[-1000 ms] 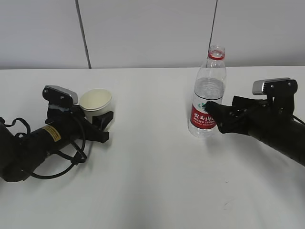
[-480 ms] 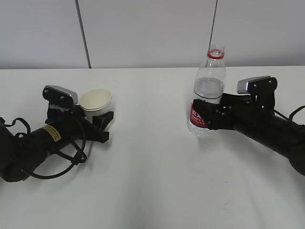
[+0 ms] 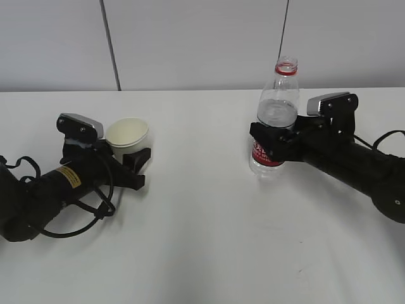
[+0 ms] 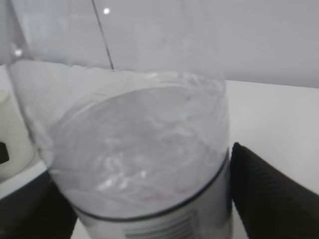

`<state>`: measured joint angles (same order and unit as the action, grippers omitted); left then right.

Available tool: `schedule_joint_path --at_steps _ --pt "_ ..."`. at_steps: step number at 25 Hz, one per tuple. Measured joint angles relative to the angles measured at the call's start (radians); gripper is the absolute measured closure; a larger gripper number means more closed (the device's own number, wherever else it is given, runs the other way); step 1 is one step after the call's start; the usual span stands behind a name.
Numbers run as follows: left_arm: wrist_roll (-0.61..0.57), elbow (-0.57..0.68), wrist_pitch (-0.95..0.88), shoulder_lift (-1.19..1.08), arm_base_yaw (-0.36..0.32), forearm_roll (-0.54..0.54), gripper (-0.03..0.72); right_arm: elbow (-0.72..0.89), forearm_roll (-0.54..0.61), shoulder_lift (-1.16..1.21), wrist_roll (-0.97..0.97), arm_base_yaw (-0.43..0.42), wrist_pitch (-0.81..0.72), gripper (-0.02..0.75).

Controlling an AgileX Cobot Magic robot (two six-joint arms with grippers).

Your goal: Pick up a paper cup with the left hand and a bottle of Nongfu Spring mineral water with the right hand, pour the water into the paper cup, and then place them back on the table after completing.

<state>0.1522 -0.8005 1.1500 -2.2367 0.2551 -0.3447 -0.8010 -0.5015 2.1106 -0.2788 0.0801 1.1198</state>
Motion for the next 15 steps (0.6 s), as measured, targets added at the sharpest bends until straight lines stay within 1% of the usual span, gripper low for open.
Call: schedule_joint_path --at_steps 4,11,15 --pt "0.000 0.000 0.000 0.000 0.000 -0.011 0.254 -0.012 -0.006 0.000 -0.002 0.000 -0.002 0.083" --pt "0.000 0.000 0.001 0.000 0.000 -0.034 0.254 -0.012 -0.023 0.000 -0.003 0.000 -0.002 0.192" --pt "0.005 0.000 0.001 0.000 0.000 -0.041 0.254 -0.012 -0.024 0.000 -0.003 0.000 -0.002 0.220"
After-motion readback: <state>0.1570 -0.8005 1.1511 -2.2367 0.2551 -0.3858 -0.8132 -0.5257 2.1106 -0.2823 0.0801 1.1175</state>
